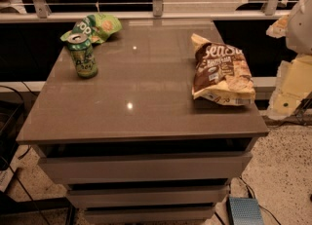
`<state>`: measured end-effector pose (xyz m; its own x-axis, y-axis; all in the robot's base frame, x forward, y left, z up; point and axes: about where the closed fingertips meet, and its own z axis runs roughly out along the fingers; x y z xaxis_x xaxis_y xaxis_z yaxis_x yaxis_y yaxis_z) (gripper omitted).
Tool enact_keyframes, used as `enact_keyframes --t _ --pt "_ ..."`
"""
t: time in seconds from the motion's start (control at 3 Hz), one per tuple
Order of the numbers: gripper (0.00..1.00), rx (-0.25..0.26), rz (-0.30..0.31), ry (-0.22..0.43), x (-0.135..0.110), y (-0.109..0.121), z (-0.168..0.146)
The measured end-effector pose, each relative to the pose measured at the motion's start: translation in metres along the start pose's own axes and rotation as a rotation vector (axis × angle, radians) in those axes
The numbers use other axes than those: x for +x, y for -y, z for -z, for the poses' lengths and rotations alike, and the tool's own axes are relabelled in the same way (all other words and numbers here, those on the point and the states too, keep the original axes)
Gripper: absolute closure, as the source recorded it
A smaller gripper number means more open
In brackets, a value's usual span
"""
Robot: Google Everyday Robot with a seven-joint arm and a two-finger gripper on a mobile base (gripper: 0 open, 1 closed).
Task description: Move brown chip bag near green can
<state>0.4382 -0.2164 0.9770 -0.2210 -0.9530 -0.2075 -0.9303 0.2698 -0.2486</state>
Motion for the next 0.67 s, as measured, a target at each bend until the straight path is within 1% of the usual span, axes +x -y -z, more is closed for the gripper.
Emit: enact_keyframes --t 0.33,0.67 --pt "0.00 0.000 0.000 0.000 0.0000 0.0000 0.0000" --pt "0.00 -0.003 0.005 0.023 -0.0002 0.0011 0.0024"
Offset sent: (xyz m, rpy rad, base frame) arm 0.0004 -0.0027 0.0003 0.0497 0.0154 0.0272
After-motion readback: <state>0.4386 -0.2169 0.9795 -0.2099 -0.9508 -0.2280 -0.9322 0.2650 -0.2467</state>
